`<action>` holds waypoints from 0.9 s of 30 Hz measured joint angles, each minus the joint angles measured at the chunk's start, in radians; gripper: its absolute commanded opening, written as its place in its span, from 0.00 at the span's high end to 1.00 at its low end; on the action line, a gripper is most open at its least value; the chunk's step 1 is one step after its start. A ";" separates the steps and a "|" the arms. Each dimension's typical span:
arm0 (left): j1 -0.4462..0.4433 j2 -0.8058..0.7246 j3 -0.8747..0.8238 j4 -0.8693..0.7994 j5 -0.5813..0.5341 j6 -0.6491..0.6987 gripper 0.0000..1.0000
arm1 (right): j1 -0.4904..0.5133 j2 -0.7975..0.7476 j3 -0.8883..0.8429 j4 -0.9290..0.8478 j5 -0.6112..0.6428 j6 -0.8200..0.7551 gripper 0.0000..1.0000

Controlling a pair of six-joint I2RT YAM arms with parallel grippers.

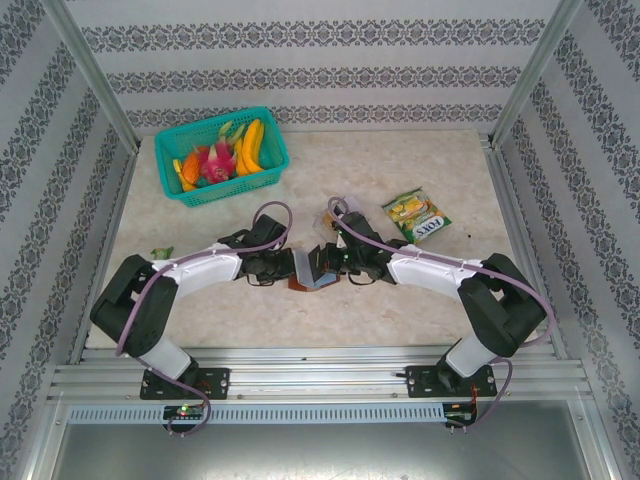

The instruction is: Put the credit cards into the card holder

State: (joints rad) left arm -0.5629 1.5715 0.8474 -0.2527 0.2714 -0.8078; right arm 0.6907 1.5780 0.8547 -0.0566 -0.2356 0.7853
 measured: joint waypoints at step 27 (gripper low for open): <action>0.000 -0.137 -0.090 0.134 -0.015 -0.036 0.55 | 0.026 0.100 0.069 0.034 -0.081 0.013 1.00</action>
State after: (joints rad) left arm -0.5629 1.4349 0.7578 -0.1184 0.2562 -0.8436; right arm 0.7162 1.6783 0.9237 -0.0227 -0.3168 0.7982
